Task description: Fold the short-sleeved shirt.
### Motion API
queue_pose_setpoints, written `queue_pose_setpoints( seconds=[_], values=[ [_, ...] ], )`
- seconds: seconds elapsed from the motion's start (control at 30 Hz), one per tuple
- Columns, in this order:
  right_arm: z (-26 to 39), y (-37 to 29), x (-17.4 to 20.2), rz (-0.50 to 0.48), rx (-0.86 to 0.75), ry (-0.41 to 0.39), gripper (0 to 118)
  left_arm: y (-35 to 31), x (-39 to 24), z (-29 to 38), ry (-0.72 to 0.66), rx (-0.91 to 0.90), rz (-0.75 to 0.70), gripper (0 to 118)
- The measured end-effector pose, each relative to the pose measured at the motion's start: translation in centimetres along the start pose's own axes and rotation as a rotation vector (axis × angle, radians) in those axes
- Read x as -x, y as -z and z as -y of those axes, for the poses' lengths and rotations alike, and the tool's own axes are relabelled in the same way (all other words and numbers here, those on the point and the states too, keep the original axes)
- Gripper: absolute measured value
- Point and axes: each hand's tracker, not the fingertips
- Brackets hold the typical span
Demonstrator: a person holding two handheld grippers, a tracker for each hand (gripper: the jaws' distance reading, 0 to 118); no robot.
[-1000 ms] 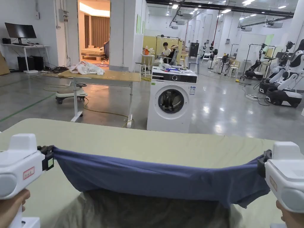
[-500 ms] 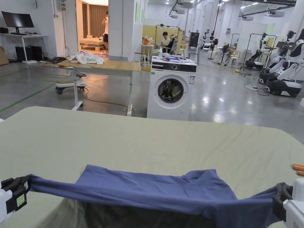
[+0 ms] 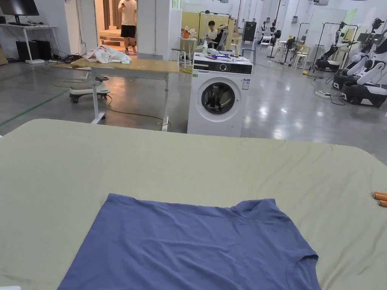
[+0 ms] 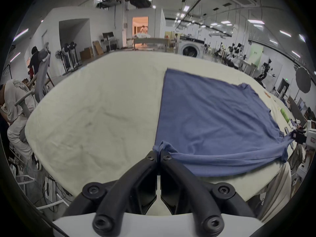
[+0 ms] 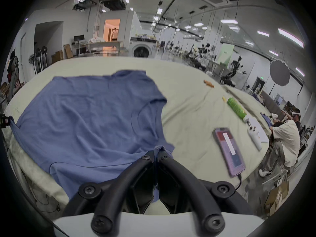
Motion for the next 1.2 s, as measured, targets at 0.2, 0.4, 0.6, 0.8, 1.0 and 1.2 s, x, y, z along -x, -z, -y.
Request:
queue_pose_setpoints(
  seconds=[0.2, 0.4, 0.6, 0.8, 1.0, 1.2],
  values=[
    [1.2, 2.6, 0.1, -0.011, 0.084, 0.02, 2, 1.7, -1.5, 1.0, 0.016, 0.083, -0.018, 0],
    [-1.2, 0.9, 0.4, 0.034, -0.032, 0.042, 66, 0.2, -3.0, -1.1, -0.004, -0.025, -0.028, 42],
    [-5.9, -2.4, 1.8, 0.019, -0.309, 0.103, 72, -2.5, -5.6, -5.4, 0.026, -0.284, 0.024, 57],
    [-8.8, -4.9, 5.6, -0.034, -0.543, 0.127, 37, -4.2, -8.5, -7.8, 0.068, -0.526, 0.046, 42],
    [-9.9, -6.4, 8.7, -0.048, -0.65, 0.125, 0, -5.7, -11.1, -7.4, 0.111, -0.652, 0.013, 0],
    [-10.4, -5.4, 10.1, -0.072, -0.634, 0.093, 0, -5.0, -10.8, -7.9, 0.128, -0.603, 0.024, 0]
  ],
)
